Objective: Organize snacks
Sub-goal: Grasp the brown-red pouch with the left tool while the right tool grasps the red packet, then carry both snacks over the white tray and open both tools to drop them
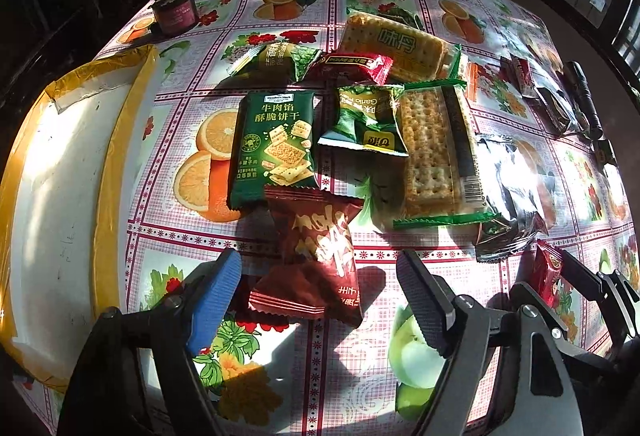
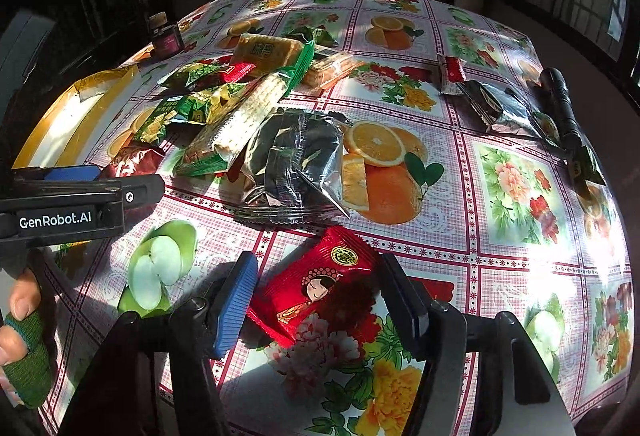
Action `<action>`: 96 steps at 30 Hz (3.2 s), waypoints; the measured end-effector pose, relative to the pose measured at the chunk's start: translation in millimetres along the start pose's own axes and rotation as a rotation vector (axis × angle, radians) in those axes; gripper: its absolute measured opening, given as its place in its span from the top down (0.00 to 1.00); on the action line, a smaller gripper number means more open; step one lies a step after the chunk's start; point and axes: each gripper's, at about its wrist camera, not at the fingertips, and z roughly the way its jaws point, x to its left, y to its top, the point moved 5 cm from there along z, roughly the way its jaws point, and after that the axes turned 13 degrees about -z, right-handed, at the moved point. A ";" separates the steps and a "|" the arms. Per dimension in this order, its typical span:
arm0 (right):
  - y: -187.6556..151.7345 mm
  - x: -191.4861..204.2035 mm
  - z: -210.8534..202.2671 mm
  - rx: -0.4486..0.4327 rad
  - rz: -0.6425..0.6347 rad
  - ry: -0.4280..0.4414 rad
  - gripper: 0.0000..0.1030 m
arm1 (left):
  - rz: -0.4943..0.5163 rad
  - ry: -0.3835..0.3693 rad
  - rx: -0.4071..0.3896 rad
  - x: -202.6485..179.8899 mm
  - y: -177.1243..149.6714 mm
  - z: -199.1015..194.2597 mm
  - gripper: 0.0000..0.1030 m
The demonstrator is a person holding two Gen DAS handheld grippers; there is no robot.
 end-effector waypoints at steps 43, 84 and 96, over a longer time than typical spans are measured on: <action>-3.4 10.6 -50.4 -0.116 0.008 0.038 0.67 | -0.034 0.072 -0.056 37.4 -15.9 -11.2 0.51; 102.6 172.8 -43.3 -0.247 -0.155 0.464 0.67 | -0.287 0.120 -0.286 194.7 -3.9 -125.7 0.84; 159.3 265.5 33.3 -0.128 -0.237 0.555 0.66 | -0.333 0.120 -0.233 227.5 6.8 -92.8 0.84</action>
